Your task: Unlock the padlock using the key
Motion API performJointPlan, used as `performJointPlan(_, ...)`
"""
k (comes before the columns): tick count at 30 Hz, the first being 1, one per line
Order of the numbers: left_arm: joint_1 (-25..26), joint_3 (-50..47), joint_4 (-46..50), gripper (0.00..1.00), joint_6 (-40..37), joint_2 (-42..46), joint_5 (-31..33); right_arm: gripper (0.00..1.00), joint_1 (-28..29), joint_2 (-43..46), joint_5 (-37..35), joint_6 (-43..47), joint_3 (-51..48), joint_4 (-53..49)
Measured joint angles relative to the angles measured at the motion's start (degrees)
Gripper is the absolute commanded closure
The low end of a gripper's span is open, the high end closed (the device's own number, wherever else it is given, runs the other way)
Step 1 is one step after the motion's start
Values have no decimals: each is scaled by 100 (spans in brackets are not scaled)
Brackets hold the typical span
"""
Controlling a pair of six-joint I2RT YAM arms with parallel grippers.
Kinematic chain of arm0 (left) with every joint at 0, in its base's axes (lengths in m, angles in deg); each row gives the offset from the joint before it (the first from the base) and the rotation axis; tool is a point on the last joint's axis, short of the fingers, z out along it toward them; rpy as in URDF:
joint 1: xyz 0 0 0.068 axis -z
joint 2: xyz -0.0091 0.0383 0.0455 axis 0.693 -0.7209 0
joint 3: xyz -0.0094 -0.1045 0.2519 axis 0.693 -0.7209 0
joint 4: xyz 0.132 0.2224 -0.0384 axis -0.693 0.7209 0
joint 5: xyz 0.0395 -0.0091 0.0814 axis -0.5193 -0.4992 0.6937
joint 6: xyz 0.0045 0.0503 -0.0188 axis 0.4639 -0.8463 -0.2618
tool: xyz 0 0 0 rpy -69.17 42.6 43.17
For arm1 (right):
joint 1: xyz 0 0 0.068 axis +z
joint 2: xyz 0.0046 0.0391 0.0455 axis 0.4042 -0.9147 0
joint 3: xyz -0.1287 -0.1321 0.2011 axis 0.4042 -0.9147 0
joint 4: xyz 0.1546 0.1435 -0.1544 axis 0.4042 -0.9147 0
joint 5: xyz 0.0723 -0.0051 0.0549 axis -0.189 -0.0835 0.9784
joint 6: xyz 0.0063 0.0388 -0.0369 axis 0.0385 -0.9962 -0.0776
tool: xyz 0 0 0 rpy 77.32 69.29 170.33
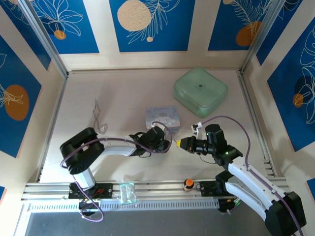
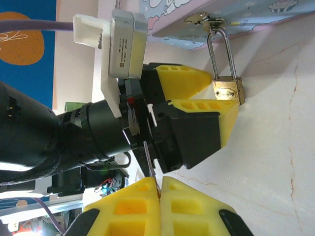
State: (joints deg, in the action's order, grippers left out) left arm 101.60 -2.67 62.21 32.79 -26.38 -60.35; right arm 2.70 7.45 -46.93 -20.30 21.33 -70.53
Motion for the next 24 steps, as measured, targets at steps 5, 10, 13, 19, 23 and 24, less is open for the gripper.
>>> performJointPlan(5, 2, 181, -205, 43, -68, -227, -35, 100, 0, -2, 0, -2, -72, 0)
performJointPlan(10, 2, 232, -352, 51, -83, -382, 0, 100, 0, -4, -2, -7, -136, 39)
performJointPlan(13, 0, 232, -407, 58, -50, -422, 70, 100, 0, -4, -2, -28, -216, 63)
performJointPlan(19, 2, 229, -603, 72, 116, -459, 66, 100, 2, -122, -42, -81, -407, 240)
performJointPlan(23, 2, 227, -741, 83, 251, -470, 39, 100, 13, -275, -114, -140, -509, 376)
performJointPlan(24, 2, 225, -789, 86, 293, -468, 24, 100, 17, -315, -129, -153, -514, 391)
